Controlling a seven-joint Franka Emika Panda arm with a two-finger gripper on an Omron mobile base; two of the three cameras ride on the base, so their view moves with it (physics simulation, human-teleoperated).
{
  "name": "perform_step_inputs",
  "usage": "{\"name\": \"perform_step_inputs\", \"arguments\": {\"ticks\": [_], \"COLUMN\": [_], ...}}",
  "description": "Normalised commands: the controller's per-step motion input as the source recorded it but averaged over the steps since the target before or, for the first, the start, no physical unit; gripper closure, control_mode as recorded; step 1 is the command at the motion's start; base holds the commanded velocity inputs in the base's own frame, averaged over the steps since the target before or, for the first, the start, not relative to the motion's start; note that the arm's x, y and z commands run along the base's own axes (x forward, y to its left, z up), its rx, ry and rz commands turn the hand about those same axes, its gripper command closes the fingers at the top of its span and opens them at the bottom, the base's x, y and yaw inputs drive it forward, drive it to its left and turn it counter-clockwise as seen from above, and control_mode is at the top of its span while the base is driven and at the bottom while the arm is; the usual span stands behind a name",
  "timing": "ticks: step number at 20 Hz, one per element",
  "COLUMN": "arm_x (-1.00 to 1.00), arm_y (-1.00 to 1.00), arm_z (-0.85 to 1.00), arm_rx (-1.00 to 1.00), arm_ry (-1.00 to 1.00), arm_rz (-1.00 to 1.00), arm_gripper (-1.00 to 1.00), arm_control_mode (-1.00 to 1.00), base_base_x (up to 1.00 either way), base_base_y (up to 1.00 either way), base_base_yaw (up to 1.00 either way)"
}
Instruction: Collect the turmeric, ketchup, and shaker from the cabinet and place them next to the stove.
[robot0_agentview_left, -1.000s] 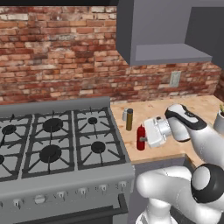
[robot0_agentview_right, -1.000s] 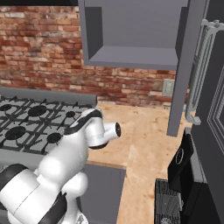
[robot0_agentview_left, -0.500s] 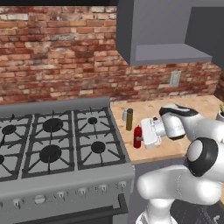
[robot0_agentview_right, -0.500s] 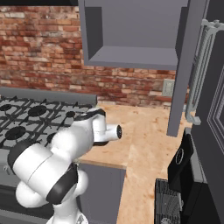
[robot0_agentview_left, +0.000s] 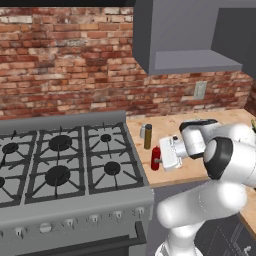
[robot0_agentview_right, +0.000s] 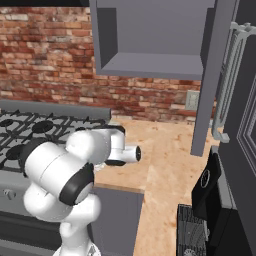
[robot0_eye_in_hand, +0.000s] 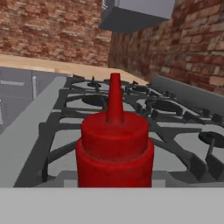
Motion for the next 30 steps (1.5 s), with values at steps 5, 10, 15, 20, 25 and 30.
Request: {"name": "perform_step_inputs", "arguments": {"ticks": [5,10,15,20,25,30], "arm_x": [0.13,0.14,0.03,-0.1,-0.14,-0.18], "arm_y": [0.0,0.0,0.0,0.0,0.0,-0.03], "arm_z": [-0.19,-0.19,-0.07,0.12,0.4,0.56], "arm_rx": [0.0,0.0,0.0,0.0,0.0,0.0], "arm_ry": [-0.01,-0.01,-0.02,-0.07,-0.12,-0.15], "arm_rz": [0.01,0.01,0.01,0.01,0.01,0.0], "arm_gripper": [1.0,-1.0,-1.0,-1.0,-1.0,-1.0], "arm_control_mode": [-1.0,-1.0,-1.0,-1.0,-1.0,-1.0], "base_base_x": [0.0,0.0,0.0,0.0,0.0,0.0], "base_base_y": [0.0,0.0,0.0,0.0,0.0,0.0], "base_base_yaw": [0.0,0.0,0.0,0.0,0.0,0.0]}}
